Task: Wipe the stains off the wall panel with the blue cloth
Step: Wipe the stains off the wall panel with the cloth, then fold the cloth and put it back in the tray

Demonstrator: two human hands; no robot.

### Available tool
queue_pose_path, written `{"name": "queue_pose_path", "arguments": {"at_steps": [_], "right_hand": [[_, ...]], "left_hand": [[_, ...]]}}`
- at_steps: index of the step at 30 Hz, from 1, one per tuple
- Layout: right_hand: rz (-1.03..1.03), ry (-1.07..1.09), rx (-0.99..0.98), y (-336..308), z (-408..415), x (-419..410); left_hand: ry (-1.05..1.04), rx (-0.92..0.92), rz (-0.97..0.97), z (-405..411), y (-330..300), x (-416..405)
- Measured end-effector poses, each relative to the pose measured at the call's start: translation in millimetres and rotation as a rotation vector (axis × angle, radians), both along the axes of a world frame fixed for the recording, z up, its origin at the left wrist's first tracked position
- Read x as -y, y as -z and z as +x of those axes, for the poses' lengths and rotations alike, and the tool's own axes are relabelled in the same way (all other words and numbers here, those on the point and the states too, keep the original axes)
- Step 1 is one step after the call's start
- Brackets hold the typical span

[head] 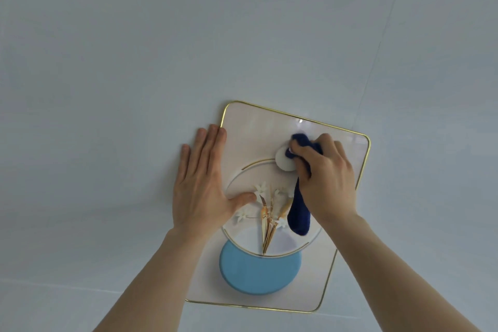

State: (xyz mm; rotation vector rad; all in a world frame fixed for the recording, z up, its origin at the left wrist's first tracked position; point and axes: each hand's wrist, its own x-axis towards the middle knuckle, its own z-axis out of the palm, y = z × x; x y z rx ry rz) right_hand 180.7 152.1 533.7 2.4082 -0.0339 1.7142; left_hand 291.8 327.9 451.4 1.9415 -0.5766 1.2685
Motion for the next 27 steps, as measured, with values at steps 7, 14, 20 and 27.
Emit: {"name": "queue_pose_path", "arguments": {"at_steps": [7, 14, 20, 27], "right_hand": [[0.662, -0.165, -0.330, 52, -61, 30], [1.290, -0.353, -0.330, 108, -114, 60], [1.537, -0.398, -0.398, 159, -150, 92], [1.575, -0.362, -0.440, 229, -200, 154]], "left_hand": [[0.056, -0.112, 0.058, -16, -11, -3], [0.363, -0.114, -0.055, -89, 21, 33], [0.795, -0.608, 0.216, -157, 107, 102], [0.824, -0.928, 0.233, -212, 181, 182]]}}
